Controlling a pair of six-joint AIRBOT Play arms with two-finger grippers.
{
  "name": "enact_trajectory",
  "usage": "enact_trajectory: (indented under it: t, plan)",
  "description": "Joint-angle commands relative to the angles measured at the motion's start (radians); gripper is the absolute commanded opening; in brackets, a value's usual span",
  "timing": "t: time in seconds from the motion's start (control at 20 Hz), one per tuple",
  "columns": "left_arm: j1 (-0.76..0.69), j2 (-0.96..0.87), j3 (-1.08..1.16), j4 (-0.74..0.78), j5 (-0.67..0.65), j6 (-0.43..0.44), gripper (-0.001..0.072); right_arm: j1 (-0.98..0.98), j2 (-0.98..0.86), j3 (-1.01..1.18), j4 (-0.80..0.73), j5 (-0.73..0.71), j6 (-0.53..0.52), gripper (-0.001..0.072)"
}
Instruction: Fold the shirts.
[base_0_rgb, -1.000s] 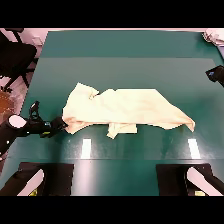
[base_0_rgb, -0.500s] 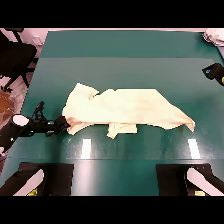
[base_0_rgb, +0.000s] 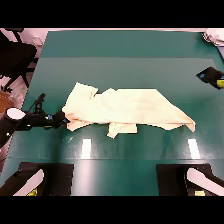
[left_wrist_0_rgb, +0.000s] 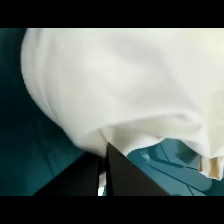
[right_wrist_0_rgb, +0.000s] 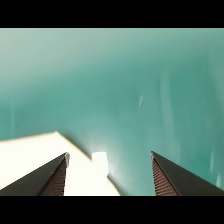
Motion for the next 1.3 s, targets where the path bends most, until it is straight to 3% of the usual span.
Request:
enact_trajectory:
  t: [0.0, 0.3, 0.85, 1.25]
  plan:
    - [0.001, 0.000, 0.090, 0.024, -0.056, 0.022, 0.0022, 0.001, -0.162, 0.114, 0.002, 0.274, -0.039, 0.0574]
    - [0.001, 0.000, 0.180, 0.123, -0.104, 0.021, 0.0022, 0.077, -0.418, 0.302, 0.003, 0.350, -0.063, 0.0575]
    - [0.001, 0.000, 0.180, 0.126, -0.123, 0.025, 0.0023, 0.323, -0.874, 0.805, 0.000, 0.431, -0.082, 0.0574]
    - [0.001, 0.000, 0.180, 0.126, -0.116, 0.033, 0.0023, 0.337, -1.000, 0.893, 0.006, 0.631, -0.010, 0.0571]
